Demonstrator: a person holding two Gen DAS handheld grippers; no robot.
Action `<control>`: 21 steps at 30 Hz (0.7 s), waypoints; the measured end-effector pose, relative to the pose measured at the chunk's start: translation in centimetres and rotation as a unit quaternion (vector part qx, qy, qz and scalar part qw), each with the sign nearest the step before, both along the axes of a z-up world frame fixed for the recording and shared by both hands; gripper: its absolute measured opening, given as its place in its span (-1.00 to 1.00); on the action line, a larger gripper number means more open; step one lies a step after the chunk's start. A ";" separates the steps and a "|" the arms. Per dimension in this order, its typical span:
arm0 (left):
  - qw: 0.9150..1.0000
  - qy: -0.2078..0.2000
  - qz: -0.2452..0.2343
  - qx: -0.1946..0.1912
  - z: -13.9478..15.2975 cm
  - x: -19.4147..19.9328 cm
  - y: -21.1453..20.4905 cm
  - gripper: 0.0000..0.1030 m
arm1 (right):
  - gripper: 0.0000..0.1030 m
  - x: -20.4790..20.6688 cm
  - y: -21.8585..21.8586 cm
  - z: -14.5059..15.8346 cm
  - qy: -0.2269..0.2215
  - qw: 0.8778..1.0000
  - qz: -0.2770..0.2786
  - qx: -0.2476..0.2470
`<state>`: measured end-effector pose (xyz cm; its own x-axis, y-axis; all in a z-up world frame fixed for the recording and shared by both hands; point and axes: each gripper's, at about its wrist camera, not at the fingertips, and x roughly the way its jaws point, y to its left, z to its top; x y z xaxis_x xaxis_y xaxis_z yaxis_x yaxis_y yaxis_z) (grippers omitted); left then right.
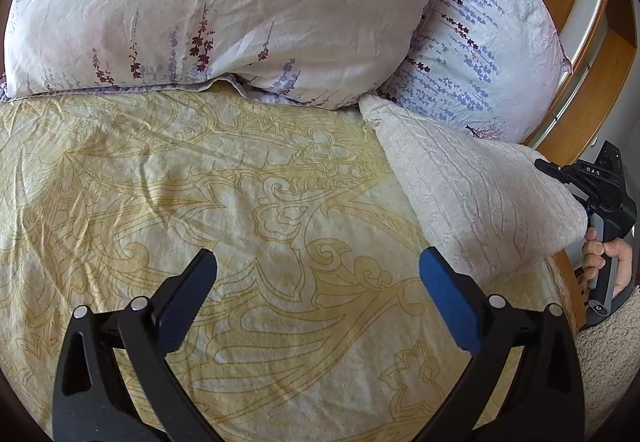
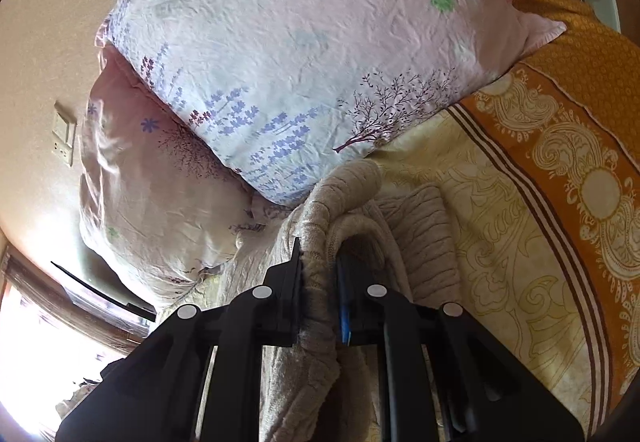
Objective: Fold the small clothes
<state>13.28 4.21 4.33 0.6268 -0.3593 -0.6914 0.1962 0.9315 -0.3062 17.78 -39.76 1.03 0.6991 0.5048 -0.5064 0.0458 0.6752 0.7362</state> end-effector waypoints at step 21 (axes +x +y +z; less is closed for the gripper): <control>0.945 -0.138 -0.174 0.240 2.3 -5.6 -14.6 0.71 | -0.28 -6.9 -1.7 -2.7 0.056 0.998 0.026 0.005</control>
